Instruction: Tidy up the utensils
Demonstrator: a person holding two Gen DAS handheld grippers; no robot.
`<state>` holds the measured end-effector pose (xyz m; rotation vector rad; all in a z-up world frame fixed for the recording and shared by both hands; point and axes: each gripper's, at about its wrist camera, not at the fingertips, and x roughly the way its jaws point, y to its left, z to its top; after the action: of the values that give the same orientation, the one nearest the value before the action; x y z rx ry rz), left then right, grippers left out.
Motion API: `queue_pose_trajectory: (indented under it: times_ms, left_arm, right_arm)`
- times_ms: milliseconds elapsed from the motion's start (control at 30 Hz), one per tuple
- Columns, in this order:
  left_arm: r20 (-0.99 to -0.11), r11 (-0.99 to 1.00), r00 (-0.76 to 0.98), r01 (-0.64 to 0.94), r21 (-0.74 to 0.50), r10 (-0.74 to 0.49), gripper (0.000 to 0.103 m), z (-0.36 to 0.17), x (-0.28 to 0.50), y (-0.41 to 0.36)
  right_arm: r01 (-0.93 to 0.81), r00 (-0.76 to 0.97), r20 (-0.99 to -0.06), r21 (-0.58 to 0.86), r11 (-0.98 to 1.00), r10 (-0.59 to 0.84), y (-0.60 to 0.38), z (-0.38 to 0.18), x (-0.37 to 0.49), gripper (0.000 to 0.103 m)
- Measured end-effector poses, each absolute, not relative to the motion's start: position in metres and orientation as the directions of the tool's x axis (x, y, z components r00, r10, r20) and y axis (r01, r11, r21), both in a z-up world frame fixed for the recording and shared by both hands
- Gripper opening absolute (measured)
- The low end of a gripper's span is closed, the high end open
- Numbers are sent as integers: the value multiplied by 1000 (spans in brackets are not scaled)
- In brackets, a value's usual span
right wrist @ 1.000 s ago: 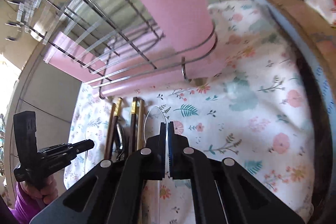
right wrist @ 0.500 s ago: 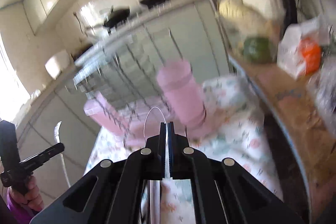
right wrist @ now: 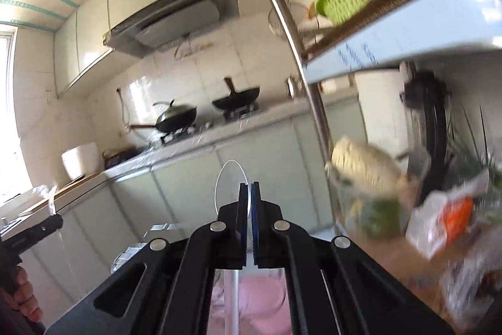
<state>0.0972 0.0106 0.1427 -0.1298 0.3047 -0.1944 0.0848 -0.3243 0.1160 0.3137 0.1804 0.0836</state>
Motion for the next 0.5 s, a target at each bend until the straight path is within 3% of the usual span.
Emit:
queue_pose_trajectory:
  times_ms: [300,500]
  left_arm:
    - [-196,983,967,145,-114,-166,5,120,147,-3]
    - [-255,987,955,133,-93,-152,5,81,163,-3]
  right_arm:
    - [27,990,-140,206,978,2,-315,100,137,2]
    - [21,976,-218,196,980,22,-311,66,147,2]
